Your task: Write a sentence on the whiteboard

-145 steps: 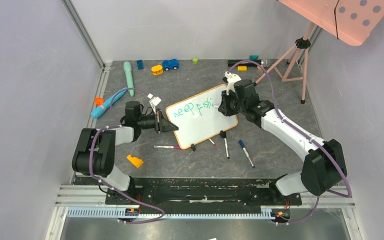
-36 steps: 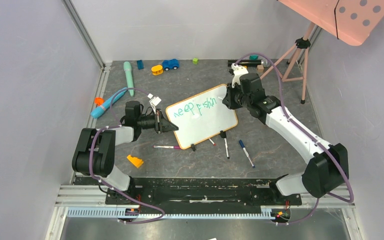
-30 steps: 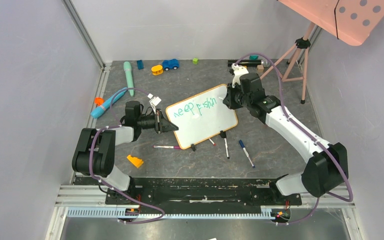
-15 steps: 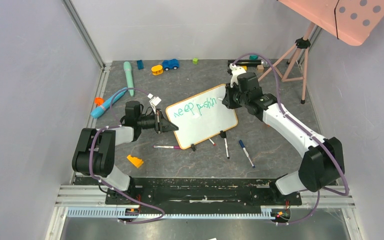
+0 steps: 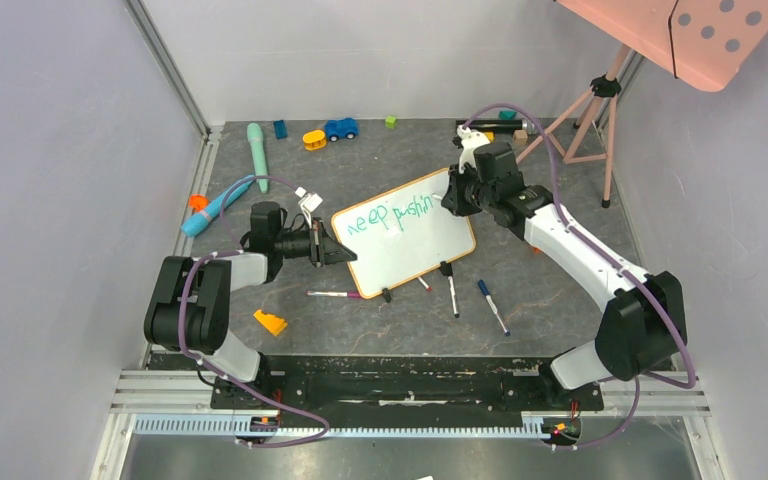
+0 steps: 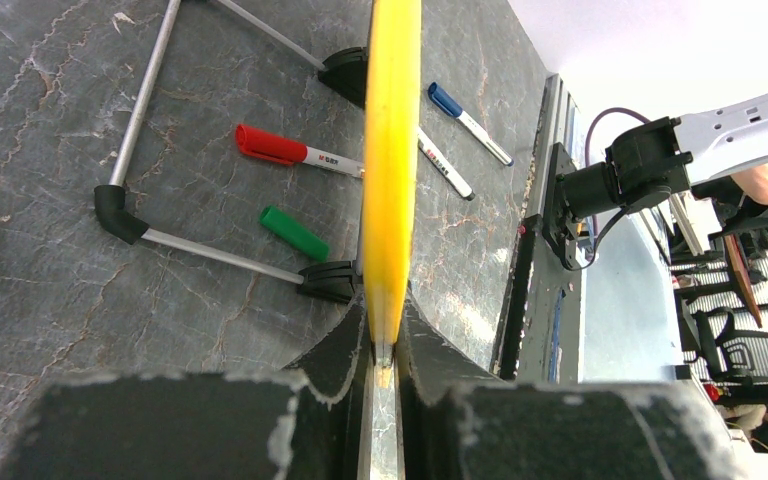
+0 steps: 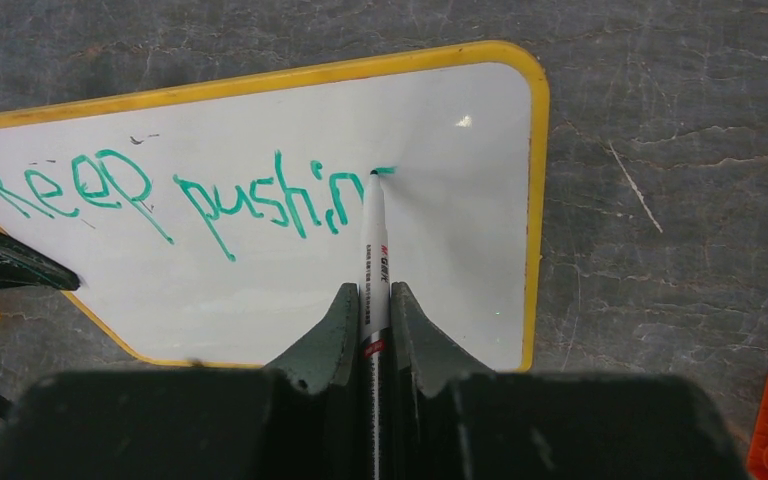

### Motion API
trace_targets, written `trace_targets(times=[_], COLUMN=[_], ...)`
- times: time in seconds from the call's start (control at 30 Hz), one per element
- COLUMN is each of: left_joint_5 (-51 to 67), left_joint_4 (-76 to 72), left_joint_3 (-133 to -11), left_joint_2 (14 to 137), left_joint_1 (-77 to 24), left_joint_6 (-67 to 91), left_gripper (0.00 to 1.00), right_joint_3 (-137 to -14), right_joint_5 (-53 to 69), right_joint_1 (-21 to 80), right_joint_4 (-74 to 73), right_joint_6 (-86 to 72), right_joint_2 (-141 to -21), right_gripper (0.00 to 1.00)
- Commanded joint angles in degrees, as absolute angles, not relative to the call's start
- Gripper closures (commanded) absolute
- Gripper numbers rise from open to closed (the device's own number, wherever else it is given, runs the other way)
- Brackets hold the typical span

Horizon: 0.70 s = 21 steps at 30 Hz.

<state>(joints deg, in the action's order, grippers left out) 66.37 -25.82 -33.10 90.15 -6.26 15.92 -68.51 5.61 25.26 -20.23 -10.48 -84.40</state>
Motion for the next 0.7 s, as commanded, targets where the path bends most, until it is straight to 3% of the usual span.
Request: trace_targets(times=[0.0,0.67], left_joint_5=[67.9,68.2], left_joint_4=[-24.4,-24.3], left_joint_3=[-34.1,-34.0], left_joint_2=[89.1,88.9], left_joint_1=[-6.8,-6.9], left_joint_6=[14.3,14.2], left_gripper=[0.98,0.98], right_joint_3=[-67.0,-70.7], right_joint_5=[7.1,2.3], right_joint_1=[25.0,25.0], right_joint_4=[-18.1,-20.1], right_joint_6=[-10.3,-10.2], right_joint_2=[-83.0,-84.5], right_gripper=[1.00,1.00])
